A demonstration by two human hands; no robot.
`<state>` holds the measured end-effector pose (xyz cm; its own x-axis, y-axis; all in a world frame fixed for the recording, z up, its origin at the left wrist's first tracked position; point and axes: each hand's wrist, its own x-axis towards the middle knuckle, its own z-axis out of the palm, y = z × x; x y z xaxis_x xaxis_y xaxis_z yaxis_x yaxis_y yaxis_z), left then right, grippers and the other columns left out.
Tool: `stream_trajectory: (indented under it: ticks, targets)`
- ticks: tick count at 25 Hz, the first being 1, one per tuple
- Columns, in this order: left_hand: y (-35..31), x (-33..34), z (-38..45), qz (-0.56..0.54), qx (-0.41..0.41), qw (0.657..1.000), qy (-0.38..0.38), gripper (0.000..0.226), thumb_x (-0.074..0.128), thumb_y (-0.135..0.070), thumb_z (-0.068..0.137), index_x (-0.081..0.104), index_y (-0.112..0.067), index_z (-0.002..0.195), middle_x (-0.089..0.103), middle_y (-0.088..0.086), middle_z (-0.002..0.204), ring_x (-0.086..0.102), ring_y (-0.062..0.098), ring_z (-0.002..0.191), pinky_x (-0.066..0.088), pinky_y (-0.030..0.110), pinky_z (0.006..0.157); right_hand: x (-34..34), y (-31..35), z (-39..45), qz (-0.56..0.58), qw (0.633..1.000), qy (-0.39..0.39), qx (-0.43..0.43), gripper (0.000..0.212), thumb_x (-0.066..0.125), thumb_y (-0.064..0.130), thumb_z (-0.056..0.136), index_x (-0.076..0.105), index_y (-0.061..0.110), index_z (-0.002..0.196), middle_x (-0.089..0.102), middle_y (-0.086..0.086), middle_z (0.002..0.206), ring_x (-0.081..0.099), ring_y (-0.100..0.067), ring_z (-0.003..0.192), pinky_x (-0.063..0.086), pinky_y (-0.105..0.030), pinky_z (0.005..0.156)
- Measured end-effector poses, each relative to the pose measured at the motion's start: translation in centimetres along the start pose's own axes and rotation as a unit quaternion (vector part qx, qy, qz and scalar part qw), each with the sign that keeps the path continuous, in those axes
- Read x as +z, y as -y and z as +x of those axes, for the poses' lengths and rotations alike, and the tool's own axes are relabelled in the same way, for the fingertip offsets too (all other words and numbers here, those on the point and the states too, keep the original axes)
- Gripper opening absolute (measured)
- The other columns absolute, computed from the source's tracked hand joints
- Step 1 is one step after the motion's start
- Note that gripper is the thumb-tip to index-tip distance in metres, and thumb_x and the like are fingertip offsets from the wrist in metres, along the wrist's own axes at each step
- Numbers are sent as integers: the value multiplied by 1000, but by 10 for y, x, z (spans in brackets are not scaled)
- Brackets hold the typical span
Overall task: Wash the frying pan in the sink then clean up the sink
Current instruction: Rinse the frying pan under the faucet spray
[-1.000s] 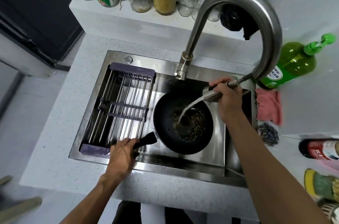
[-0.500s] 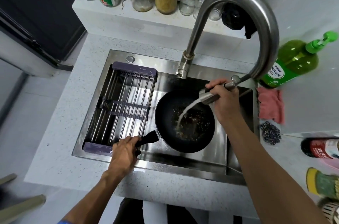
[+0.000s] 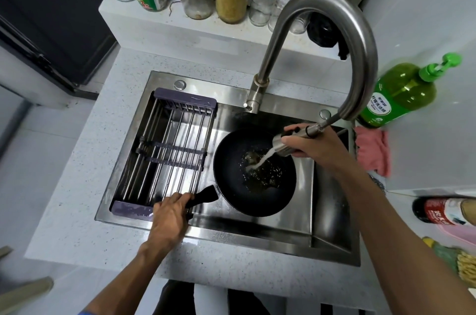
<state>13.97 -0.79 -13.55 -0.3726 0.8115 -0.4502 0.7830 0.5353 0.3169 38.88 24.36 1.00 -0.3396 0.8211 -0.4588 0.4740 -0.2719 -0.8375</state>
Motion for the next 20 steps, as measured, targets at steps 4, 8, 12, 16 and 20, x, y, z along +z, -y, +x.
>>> stream_trajectory:
  ticks: [4, 8, 12, 16, 20]
  targets:
    - [0, 1, 2, 0, -2, 1000, 6, 58, 68, -9, 80, 51, -40, 126, 57, -13, 117, 43, 6, 95, 31, 27, 88, 11, 3, 8, 64, 998, -27, -8, 27, 78, 10, 82, 73, 15, 108, 76, -4, 93, 75, -19, 92, 61, -33, 82]
    - [2, 1, 0, -1, 6, 1000, -1, 59, 70, -9, 78, 52, -38, 126, 58, -12, 114, 42, 6, 93, 33, 29, 88, -3, -3, 8, 27, 998, -49, -8, 25, 77, 10, 82, 73, 16, 106, 75, -11, 97, 75, -23, 91, 62, -34, 80]
    - [0, -1, -1, 8, 9, 1000, 3, 61, 70, -9, 77, 51, -39, 126, 58, -12, 116, 44, 7, 95, 32, 28, 87, 9, 1, 3, -3, 1000, -18, -20, 19, 78, 15, 82, 76, 18, 101, 76, -1, 88, 74, -11, 81, 57, -20, 66]
    - [-2, -4, -1, 11, 6, 1000, 4, 61, 69, -8, 77, 50, -39, 127, 57, -12, 118, 47, 9, 100, 33, 29, 91, 2, 1, 3, -38, 999, -26, 1, 15, 74, 14, 84, 73, 18, 98, 71, -10, 73, 63, -14, 54, 48, -23, 45]
    - [-3, -5, -2, 15, 7, 1000, 3, 62, 70, -10, 77, 49, -39, 128, 57, -11, 119, 48, 10, 102, 32, 29, 90, 11, -8, -12, 34, 999, 18, 30, 10, 67, 5, 88, 66, 9, 98, 68, -25, 72, 62, -31, 47, 54, -30, 44]
